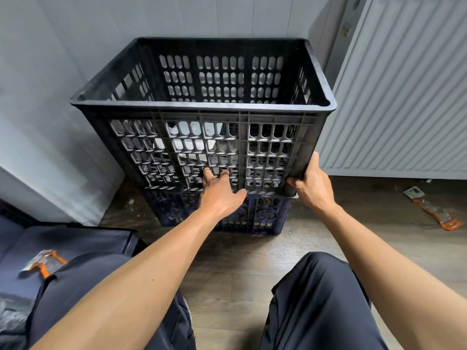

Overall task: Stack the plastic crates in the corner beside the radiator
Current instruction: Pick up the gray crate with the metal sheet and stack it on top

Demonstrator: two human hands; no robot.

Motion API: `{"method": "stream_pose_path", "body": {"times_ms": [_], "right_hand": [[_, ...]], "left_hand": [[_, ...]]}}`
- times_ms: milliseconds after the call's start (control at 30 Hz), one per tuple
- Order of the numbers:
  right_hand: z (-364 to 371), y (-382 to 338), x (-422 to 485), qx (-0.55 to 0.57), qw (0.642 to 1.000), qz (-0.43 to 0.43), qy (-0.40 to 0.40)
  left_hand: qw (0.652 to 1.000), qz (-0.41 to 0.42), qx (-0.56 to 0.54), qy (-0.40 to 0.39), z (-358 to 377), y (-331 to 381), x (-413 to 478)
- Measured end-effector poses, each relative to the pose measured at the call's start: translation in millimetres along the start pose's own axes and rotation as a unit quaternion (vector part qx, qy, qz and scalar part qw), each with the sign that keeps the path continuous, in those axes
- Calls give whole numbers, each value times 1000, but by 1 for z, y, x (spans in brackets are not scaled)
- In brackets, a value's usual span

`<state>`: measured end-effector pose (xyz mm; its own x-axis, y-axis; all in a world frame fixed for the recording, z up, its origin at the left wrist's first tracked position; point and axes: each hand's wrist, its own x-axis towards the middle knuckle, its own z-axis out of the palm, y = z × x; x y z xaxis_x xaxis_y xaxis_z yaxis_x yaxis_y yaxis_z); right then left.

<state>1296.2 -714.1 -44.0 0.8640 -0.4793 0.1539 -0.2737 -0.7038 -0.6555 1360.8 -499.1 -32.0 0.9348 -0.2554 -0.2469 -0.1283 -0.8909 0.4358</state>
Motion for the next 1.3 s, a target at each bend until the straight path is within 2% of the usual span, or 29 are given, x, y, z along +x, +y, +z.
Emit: {"method": "stream_pose_path", "body": {"times_ms": [300, 533, 867, 1100, 1300], "right_hand": [[4, -4, -1, -2, 1000, 12, 8], [5, -7, -6, 1, 1000, 31, 6], [22, -17, -22, -44, 993, 112, 6], [26, -8, -28, -105, 984, 136, -37], [32, 1, -31, -131, 977, 157, -56]], "left_hand": [[996, -11, -44, -71, -10, 0, 3], [996, 1, -3, -85, -11, 0, -3], [994, -18, 108, -18, -7, 17, -15], [995, 43, 93, -4, 1, 31, -16], [989, 105, 97, -39, 15, 48, -17]]}}
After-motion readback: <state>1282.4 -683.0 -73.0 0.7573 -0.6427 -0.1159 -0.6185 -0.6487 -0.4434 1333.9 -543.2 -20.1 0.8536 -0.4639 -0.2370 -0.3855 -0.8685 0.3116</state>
